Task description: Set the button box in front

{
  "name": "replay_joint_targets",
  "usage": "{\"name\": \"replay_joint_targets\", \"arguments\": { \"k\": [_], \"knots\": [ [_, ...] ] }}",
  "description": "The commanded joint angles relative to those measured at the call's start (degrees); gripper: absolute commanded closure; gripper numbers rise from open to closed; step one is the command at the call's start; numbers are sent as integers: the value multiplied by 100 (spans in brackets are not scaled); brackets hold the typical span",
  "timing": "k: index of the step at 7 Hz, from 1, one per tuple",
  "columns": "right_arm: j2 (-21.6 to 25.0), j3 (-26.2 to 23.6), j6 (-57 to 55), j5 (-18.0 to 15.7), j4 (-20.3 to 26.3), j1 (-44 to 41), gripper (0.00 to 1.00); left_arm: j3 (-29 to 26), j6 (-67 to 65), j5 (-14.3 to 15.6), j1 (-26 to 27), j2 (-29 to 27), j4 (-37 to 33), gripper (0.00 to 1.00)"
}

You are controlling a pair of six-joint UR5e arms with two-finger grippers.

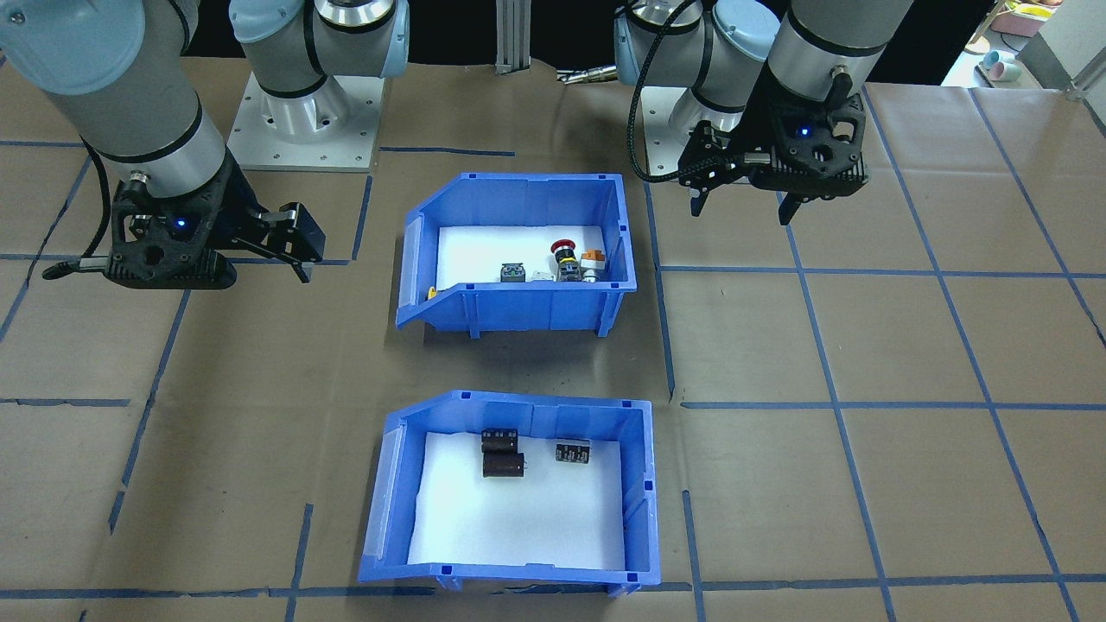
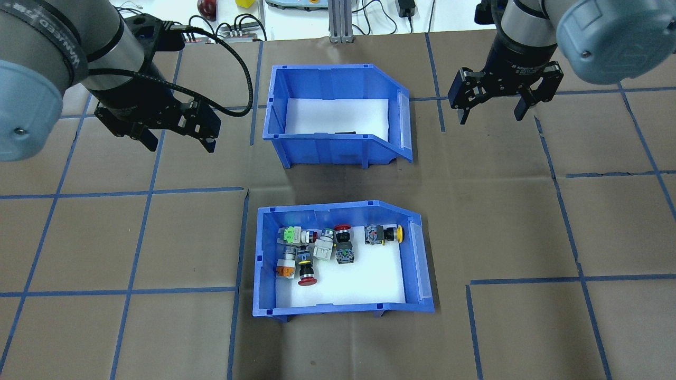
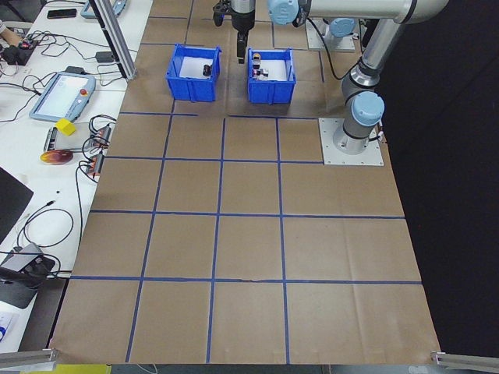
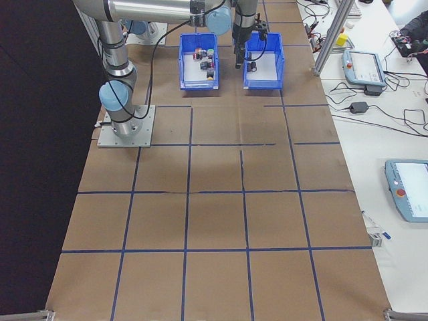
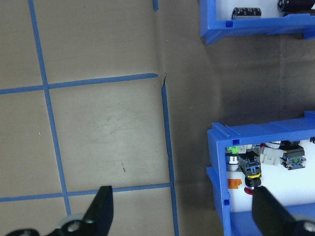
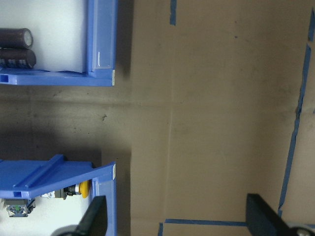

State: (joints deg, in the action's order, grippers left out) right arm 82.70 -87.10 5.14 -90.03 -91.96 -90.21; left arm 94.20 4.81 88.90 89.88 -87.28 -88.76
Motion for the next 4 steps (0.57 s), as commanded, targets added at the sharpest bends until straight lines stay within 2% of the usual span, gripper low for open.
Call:
{"name": "replay_joint_targets", "arguments": {
  "k": [1, 2, 3, 4],
  "knots": [
    [-140, 202, 1177, 3, 20, -84, 0, 63, -206, -31, -6, -52, 165, 1],
    [-262, 211, 2078, -6, 3, -172, 0, 133, -1296, -22, 3, 104, 140, 1],
    [-411, 316, 2662, -23, -15, -312, 0, 316, -3003, 4, 73, 149, 123, 1],
    [-648, 604, 3285, -32, -67, -409, 0, 527, -3917, -39, 160, 193, 123, 1]
  ]
}}
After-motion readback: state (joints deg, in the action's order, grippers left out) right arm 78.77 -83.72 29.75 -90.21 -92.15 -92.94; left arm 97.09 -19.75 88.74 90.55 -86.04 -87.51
